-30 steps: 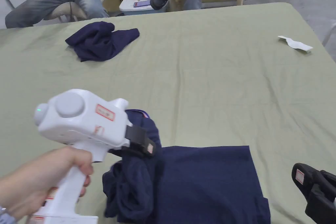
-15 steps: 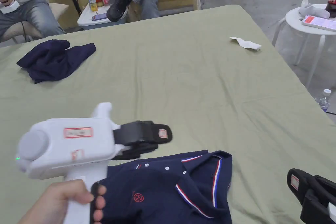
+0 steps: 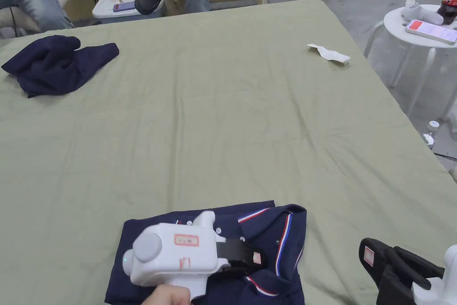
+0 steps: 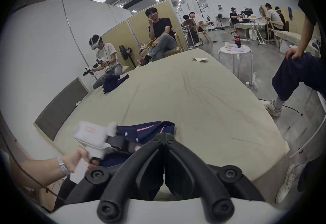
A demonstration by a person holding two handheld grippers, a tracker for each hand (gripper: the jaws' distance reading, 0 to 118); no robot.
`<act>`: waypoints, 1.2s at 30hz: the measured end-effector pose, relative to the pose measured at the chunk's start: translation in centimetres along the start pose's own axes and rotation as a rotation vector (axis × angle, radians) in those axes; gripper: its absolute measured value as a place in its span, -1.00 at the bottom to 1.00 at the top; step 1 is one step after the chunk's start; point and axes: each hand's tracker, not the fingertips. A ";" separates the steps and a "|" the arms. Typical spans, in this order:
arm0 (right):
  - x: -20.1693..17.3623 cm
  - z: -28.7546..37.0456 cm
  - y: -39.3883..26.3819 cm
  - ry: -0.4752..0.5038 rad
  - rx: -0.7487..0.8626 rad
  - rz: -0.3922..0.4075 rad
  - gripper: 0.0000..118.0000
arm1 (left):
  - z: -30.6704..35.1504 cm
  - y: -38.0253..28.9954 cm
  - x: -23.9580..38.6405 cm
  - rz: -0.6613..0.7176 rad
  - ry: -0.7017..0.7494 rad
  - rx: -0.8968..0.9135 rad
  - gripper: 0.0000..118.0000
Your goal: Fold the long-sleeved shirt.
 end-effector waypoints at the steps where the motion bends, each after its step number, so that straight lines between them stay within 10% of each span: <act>1: 0.0 0.0 -0.1 -0.002 -0.003 0.006 -0.99 | -0.4 -0.2 -1.1 0.013 -0.222 0.006 -1.00; 12: -2.2 -2.6 -0.2 0.004 -0.079 0.035 -0.99 | 1.6 0.9 3.8 -0.115 -0.018 -0.024 -1.00; 15: -3.3 -2.6 0.0 0.010 -0.087 0.063 -0.99 | 7.5 0.0 6.5 -0.157 -0.296 0.087 -1.00; 20: -4.9 -2.5 0.8 0.026 -0.083 0.094 -0.99 | 20.5 -1.9 6.4 -0.223 -0.367 0.351 -1.00; 27: -7.0 -4.2 0.6 0.092 -0.115 0.109 -0.99 | 30.2 -7.3 -2.9 -0.037 -0.069 0.587 -1.00; 36: -8.1 -13.4 0.8 0.197 -0.320 0.105 -0.99 | 28.7 -7.0 -6.9 0.070 -0.054 0.573 -1.00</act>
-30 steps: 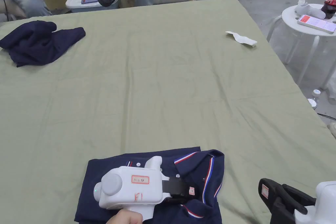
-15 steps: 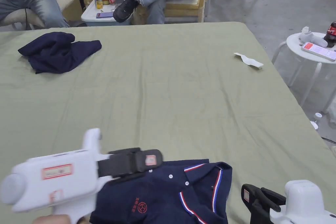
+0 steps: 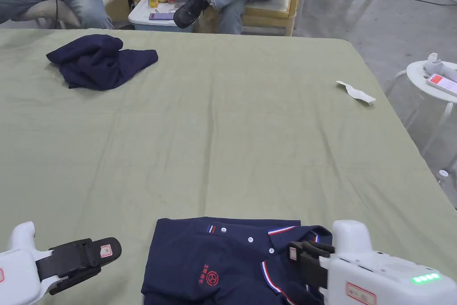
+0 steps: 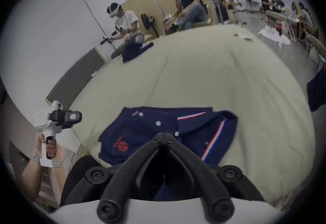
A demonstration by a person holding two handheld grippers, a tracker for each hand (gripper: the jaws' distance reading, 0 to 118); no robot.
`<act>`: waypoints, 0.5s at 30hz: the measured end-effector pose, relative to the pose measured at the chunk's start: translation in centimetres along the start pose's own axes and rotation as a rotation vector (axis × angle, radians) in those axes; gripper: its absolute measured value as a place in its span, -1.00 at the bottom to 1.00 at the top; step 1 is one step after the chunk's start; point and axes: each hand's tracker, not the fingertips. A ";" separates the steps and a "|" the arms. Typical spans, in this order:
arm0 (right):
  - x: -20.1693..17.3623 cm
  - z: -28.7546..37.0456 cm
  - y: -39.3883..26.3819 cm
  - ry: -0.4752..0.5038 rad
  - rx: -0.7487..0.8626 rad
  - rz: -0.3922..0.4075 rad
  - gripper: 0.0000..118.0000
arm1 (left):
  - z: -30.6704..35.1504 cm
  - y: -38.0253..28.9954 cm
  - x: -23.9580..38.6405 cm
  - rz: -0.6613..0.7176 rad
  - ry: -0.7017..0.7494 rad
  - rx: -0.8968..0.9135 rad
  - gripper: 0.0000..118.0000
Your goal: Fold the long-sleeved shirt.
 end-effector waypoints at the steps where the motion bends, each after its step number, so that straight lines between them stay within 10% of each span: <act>1: 0.2 -1.8 0.0 -0.024 -0.059 0.021 -0.99 | -0.6 0.2 0.0 -0.004 0.006 -0.017 -1.00; 4: 2.0 -7.5 -1.1 -0.182 -0.304 0.028 -0.99 | -2.2 0.9 -0.5 0.007 0.032 -0.039 -1.00; 10: 1.8 -6.8 -1.5 -0.140 -0.245 -0.005 -0.99 | -5.4 2.7 -2.6 -0.015 0.060 -0.149 -1.00; 12: 1.9 -6.9 -1.4 -0.136 -0.248 0.003 -0.99 | -6.2 4.0 -4.9 -0.007 0.061 -0.192 -0.41; 13: 1.9 -6.9 -1.4 -0.136 -0.249 0.002 -0.99 | -6.7 4.3 -5.7 0.020 0.021 -0.184 0.23; 15: 2.0 -6.9 -1.4 -0.133 -0.246 0.001 -0.99 | -7.9 4.9 -7.9 0.101 -0.025 -0.263 0.61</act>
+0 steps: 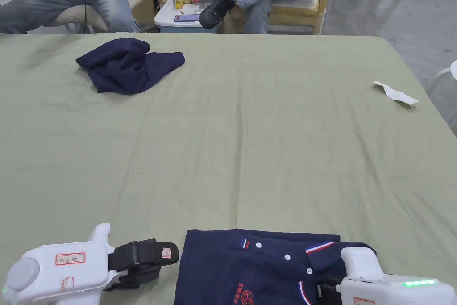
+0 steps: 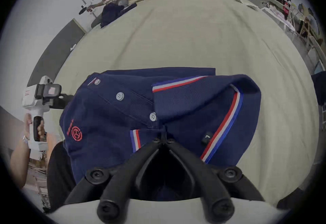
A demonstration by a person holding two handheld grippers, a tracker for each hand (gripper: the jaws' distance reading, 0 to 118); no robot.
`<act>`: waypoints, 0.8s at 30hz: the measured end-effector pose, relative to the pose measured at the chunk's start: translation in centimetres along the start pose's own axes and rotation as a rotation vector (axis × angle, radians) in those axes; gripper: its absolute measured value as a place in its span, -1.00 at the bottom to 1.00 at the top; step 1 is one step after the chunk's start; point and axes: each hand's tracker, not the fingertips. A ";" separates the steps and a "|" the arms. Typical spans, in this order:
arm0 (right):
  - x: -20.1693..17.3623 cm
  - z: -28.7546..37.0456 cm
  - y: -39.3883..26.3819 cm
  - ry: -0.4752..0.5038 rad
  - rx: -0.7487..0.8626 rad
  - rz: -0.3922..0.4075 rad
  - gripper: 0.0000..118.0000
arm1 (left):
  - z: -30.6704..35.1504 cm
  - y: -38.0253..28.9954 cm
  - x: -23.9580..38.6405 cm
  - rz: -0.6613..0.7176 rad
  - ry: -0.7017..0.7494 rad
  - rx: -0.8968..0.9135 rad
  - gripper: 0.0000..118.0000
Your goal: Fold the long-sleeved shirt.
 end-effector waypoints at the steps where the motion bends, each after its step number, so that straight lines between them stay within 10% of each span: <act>1: -0.1 0.2 -0.1 0.002 0.002 -0.004 -0.99 | -0.3 0.3 -0.6 0.032 -0.026 -0.035 0.61; 8: 0.2 0.1 -0.2 0.009 0.003 -0.009 -0.99 | -2.9 1.1 -2.4 0.097 -0.295 -0.071 0.61; 18: 1.1 -0.1 0.0 0.044 -0.006 -0.024 -0.99 | -10.4 -0.7 2.0 -0.034 -0.249 -0.250 0.55; 21: 1.0 -0.1 0.1 0.045 -0.007 -0.016 -0.99 | -10.9 -0.6 1.9 -0.011 -0.070 -0.274 -0.81; 24: 1.2 -0.2 0.1 0.055 -0.002 -0.032 -0.99 | -11.2 -1.9 2.6 0.044 -0.074 -0.220 -0.81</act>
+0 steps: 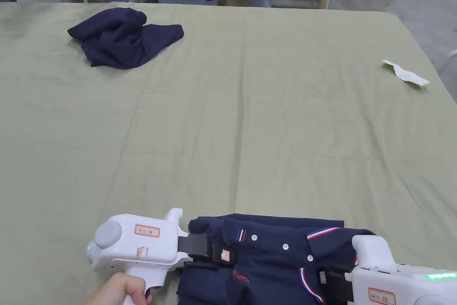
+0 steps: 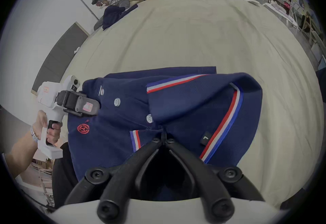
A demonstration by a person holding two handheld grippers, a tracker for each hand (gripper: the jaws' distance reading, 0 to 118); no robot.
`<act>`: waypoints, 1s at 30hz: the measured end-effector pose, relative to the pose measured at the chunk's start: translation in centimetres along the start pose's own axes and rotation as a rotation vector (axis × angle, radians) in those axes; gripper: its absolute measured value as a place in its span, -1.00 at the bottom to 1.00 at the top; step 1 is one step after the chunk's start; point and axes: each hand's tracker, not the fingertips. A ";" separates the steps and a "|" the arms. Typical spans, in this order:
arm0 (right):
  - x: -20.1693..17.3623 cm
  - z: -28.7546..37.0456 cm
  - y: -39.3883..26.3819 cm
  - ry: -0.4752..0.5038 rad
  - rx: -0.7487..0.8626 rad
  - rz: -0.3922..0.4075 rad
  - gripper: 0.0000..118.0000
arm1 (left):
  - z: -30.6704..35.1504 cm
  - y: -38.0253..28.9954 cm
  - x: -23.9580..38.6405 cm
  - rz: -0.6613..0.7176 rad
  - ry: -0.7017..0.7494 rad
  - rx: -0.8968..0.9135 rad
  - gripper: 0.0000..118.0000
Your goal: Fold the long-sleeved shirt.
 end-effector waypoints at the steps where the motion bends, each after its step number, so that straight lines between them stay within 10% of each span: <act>1: 0.4 0.0 0.1 0.002 -0.003 -0.014 -0.99 | 0.3 -0.1 1.0 -0.164 0.147 -0.002 -0.82; 6: -1.7 1.2 0.6 -0.021 0.022 0.032 -0.99 | 2.2 -0.2 4.7 -0.260 0.304 -0.018 -0.83; 15: -18.0 -0.1 7.0 0.497 0.111 0.167 -0.99 | 19.0 1.9 5.2 -0.267 0.666 0.035 -0.84; 27: -29.8 -3.0 8.9 0.619 0.088 0.270 -0.99 | 41.6 8.3 -5.8 -0.080 1.270 0.063 -0.81; 30: -30.4 -3.7 8.4 0.617 0.064 0.271 -0.99 | 43.1 8.6 -8.6 -0.090 1.491 0.050 0.09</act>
